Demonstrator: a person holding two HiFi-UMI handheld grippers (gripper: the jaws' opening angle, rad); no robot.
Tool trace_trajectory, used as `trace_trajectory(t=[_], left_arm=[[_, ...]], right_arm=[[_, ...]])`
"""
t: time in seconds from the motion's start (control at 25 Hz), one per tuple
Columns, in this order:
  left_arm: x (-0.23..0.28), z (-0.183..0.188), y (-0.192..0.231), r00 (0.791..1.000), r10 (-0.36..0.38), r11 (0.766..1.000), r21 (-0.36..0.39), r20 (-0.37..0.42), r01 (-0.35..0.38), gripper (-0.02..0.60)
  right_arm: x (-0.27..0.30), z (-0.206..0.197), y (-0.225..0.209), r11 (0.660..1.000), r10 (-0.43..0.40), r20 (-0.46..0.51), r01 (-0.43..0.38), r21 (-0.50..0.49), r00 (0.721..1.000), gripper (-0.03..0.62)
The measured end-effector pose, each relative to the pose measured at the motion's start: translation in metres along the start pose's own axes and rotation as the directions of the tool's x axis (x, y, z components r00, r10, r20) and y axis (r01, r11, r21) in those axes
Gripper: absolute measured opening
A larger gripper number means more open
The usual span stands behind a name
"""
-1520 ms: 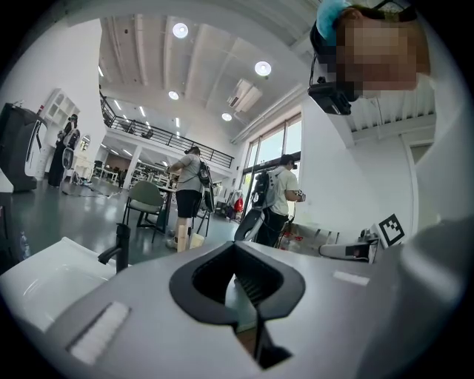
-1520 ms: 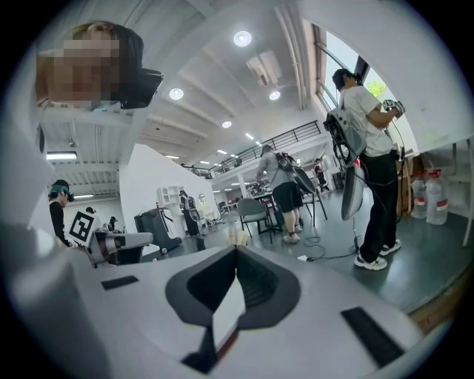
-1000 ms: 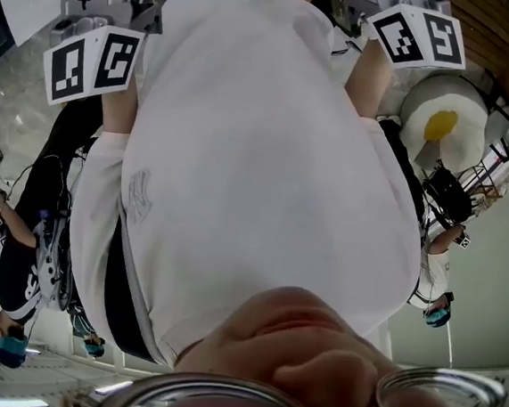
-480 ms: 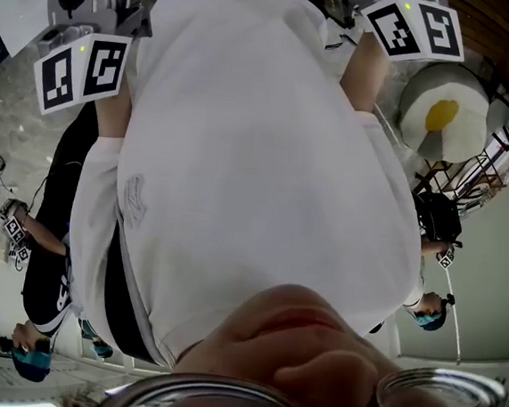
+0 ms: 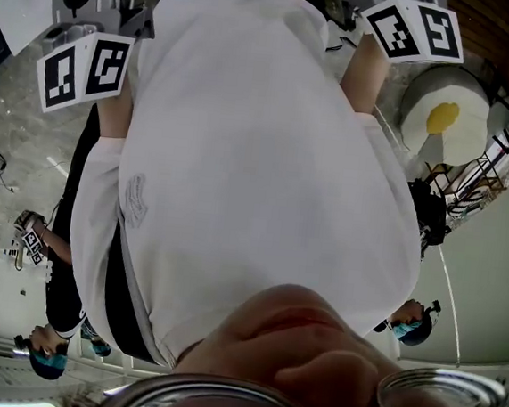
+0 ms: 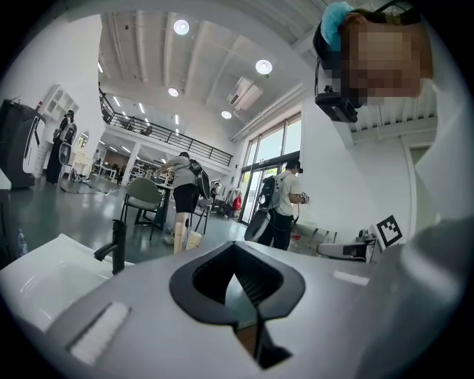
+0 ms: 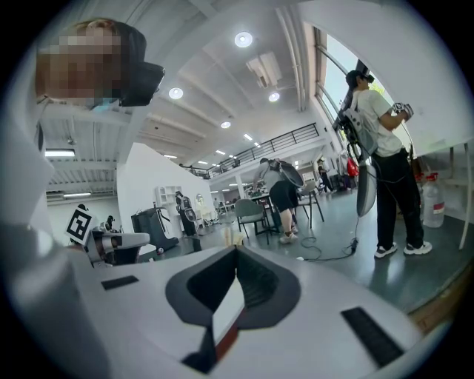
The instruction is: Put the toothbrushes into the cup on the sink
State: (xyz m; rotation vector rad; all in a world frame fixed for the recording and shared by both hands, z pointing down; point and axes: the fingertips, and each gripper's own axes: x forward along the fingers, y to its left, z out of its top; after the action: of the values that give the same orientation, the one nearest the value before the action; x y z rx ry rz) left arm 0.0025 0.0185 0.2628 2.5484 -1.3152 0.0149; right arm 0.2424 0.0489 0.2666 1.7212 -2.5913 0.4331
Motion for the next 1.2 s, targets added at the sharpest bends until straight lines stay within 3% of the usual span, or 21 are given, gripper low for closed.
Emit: trace_trajectory(t=[1.2], left_arm=[[0.0055,0.0041,-0.0012,1.000,-0.009,1.000,-0.003,0.002,0.009,0.002]], right_arm=[[0.0008,0.0028,-0.0028,1.000,-0.001,-0.009,0.001,-0.010,1.000,0.011]])
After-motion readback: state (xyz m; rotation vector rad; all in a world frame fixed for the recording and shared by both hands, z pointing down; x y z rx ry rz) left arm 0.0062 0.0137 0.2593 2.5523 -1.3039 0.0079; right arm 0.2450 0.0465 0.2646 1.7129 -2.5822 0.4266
